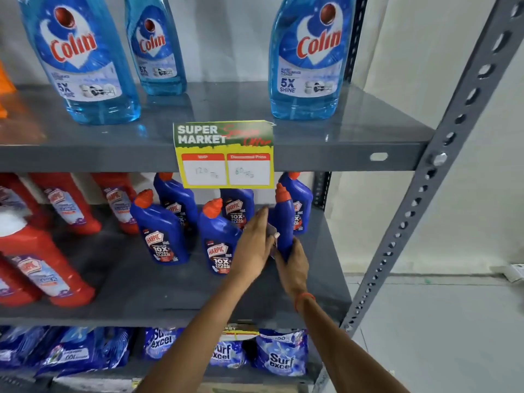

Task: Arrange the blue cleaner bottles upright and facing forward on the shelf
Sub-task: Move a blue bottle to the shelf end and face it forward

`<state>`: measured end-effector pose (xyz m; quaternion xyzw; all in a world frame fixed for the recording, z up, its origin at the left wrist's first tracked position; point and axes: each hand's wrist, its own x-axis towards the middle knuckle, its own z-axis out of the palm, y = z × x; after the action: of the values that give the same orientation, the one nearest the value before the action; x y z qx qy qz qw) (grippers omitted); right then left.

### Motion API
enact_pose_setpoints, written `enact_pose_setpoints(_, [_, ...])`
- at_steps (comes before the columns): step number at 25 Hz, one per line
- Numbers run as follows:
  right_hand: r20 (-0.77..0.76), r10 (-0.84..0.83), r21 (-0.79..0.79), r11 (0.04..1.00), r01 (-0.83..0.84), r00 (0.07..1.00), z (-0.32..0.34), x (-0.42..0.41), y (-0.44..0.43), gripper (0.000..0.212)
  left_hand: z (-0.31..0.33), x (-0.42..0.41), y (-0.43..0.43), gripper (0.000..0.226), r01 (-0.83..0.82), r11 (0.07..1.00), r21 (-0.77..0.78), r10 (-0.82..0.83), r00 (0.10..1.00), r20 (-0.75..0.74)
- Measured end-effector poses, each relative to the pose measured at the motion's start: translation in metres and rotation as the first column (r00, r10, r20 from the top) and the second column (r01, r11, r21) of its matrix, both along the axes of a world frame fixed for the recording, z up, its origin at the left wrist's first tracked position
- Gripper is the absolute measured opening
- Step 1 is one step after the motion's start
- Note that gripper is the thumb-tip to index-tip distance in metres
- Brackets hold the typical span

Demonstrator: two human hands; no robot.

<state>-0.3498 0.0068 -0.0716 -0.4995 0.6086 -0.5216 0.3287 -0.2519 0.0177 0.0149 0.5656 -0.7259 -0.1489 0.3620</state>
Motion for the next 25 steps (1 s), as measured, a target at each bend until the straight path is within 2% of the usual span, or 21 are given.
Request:
enact_pose_setpoints(3, [-0.005,0.052,-0.036,0.998,-0.052,0.999,-0.010,-0.011,0.019,0.034,0.010,0.006,-0.022,0.067,0.144,0.966,0.215,-0.121,0.986,-0.116])
enact_pose_setpoints(6, [0.038,0.059,-0.010,0.998,-0.058,0.998,-0.006,-0.018,0.030,0.029,0.021,0.020,-0.037,0.061,0.394,0.841,0.372,-0.289,0.906,-0.309])
enact_pose_setpoints(9, [0.026,0.062,0.007,0.998,-0.062,0.998,0.004,-0.025,0.031,0.032,0.040,0.024,-0.039,0.063,0.405,0.769,0.494,-0.337,0.914,-0.225])
enact_pose_setpoints(12, [0.041,0.083,0.025,0.996,-0.085,0.996,0.016,-0.032,0.032,0.039,0.043,0.016,-0.031,0.056,0.420,0.798,0.433,-0.363,0.908,-0.210])
enact_pose_setpoints(14, [0.009,0.062,0.015,0.998,-0.062,0.998,0.019,-0.035,0.032,0.051,0.033,0.007,-0.024,0.054,0.349,0.871,0.347,-0.281,0.931,-0.232])
enact_pose_setpoints(16, [-0.113,0.024,0.023,1.000,-0.021,0.993,0.019,-0.030,0.036,0.084,0.023,-0.004,-0.020,0.058,0.202,0.945,0.256,-0.129,0.953,-0.274])
enact_pose_setpoints(18, [-0.232,0.024,0.065,0.998,-0.010,0.972,0.018,-0.018,0.043,0.113,0.018,-0.017,-0.016,0.059,0.005,0.977,0.212,0.058,0.956,-0.287])
enact_pose_setpoints(19, [-0.267,0.018,0.066,0.998,-0.001,0.964,0.017,-0.013,0.044,0.116,0.017,-0.023,-0.013,0.057,-0.076,0.977,0.199,0.133,0.947,-0.293])
enact_pose_setpoints(21, [-0.229,0.016,0.052,0.999,-0.005,0.973,0.016,-0.010,0.044,0.107,0.016,-0.027,-0.007,0.051,-0.123,0.971,0.206,0.191,0.915,-0.356])
enact_pose_setpoints(22, [-0.126,0.024,0.022,1.000,-0.021,0.992,0.018,-0.012,0.044,0.097,0.017,-0.024,-0.006,0.046,-0.073,0.968,0.239,0.172,0.886,-0.430])
enact_pose_setpoints(24, [0.102,0.048,-0.052,0.998,-0.043,0.994,0.022,-0.020,0.046,0.066,0.019,-0.012,-0.013,0.031,0.144,0.929,0.340,0.101,0.786,-0.610])
enact_pose_setpoints(25, [0.161,0.071,-0.077,0.995,-0.059,0.984,0.025,-0.025,0.047,0.053,0.020,-0.004,-0.017,0.027,0.302,0.873,0.382,0.058,0.714,-0.697])
